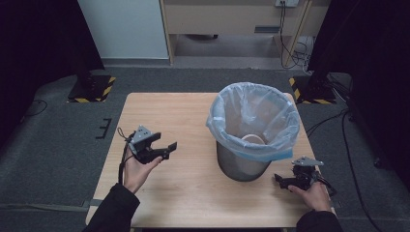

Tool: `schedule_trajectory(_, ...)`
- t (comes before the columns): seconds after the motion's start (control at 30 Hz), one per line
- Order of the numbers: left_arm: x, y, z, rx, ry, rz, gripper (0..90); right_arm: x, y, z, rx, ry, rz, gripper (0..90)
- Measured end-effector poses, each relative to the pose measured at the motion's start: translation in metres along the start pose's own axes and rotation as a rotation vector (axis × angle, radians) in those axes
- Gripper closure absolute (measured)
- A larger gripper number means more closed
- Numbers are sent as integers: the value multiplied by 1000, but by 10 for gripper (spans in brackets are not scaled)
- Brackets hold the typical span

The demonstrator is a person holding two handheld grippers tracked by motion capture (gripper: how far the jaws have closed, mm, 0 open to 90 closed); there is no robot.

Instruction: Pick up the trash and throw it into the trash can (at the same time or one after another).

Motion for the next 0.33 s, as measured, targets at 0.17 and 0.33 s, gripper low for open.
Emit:
schedule_trajectory(0.17, 29, -17, 35, -31, -181, -27, 176, 0, 0, 0, 0, 0, 0, 4)
schedule_trajectory(0.33, 30, -28, 46, -52, -222, -79, 159, 0, 0, 0, 0, 0, 0, 4)
Point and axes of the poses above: each handheld gripper's, and its own axes: x roughly forward along the jaws, z roughly out of its underside, y roughly to its right, the point moved 2 cm from there along x, roughly forward along the jaws, and after that the axes turned 12 degrees about -y, right-handed, at the moved point
